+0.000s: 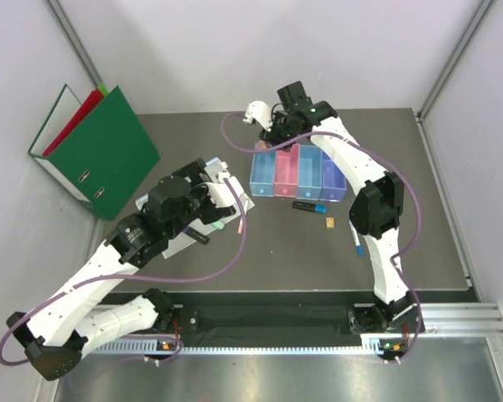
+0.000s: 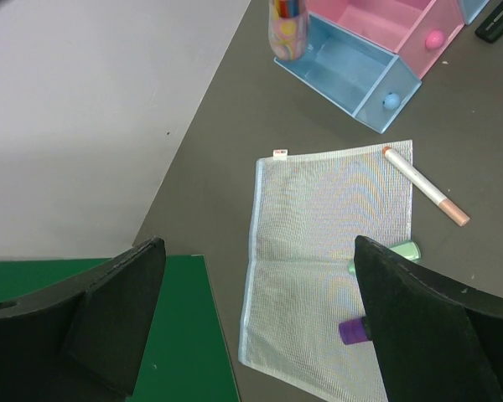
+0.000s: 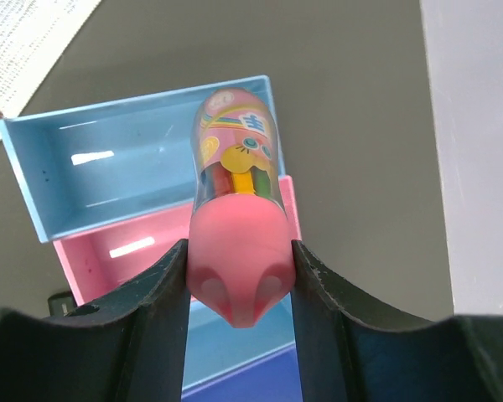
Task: Sort the stationery into containers
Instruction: Place the stationery in the storage box.
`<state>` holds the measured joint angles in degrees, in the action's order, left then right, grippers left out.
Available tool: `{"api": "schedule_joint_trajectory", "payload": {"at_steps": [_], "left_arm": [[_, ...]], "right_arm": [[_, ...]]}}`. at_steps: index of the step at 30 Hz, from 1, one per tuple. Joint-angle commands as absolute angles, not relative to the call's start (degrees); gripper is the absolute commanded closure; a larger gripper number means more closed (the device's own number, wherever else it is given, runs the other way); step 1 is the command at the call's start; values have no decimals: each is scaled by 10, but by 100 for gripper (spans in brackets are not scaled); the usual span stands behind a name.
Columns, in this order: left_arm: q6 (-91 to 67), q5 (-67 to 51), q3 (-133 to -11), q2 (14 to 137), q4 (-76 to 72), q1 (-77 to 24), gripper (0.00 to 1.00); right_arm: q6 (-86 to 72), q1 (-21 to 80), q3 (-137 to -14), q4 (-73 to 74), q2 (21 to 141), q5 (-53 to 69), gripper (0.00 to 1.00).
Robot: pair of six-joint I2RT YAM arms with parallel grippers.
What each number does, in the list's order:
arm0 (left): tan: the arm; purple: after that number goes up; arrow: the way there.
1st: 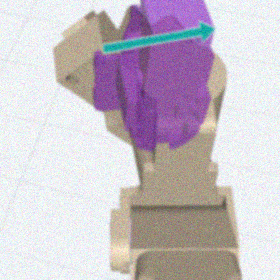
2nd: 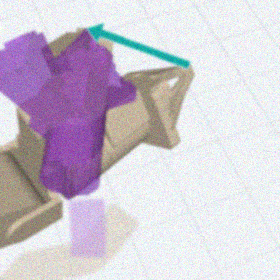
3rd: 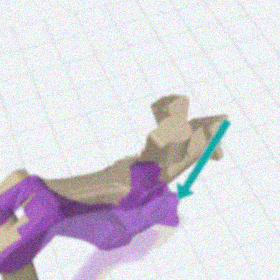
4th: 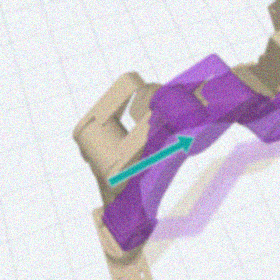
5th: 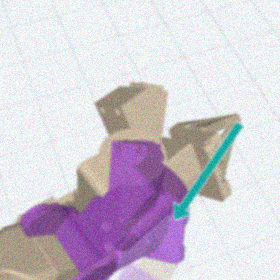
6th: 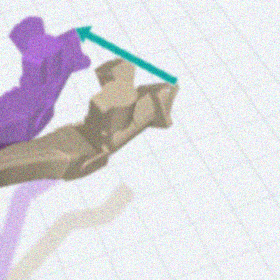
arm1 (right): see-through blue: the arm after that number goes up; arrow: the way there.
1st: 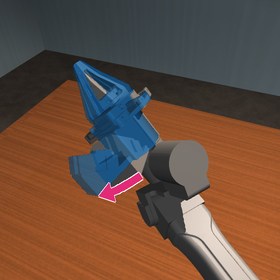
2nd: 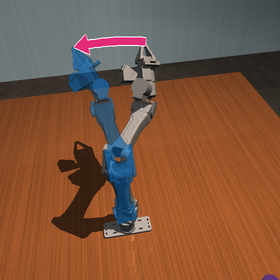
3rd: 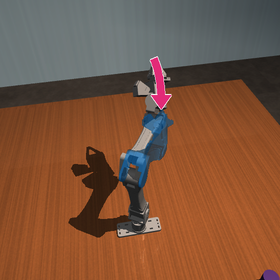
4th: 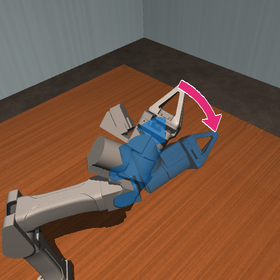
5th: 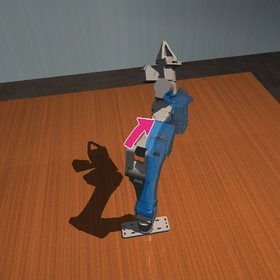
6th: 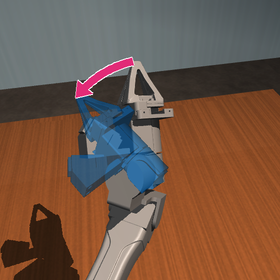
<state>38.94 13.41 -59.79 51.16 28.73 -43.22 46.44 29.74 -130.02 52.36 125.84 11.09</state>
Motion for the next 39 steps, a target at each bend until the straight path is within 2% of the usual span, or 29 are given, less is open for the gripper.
{"api": "schedule_joint_trajectory", "payload": {"at_steps": [1, 18, 35, 38, 39], "left_arm": [[376, 141, -594, 499, 284, -431, 1], [373, 133, -592, 497, 284, -431, 1], [370, 134, -586, 495, 280, -431, 1], [371, 135, -585, 493, 282, -431, 1], [371, 135, -586, 494, 283, -431, 1]], "right_arm": [[473, 324, -1294, 480, 1259, 113, 100], [531, 339, -1225, 521, 1208, 84, 100], [550, 381, -1210, 546, 1218, 78, 100], [549, 381, -1202, 543, 1219, 76, 89], [549, 381, -1201, 542, 1219, 76, 79]]}}
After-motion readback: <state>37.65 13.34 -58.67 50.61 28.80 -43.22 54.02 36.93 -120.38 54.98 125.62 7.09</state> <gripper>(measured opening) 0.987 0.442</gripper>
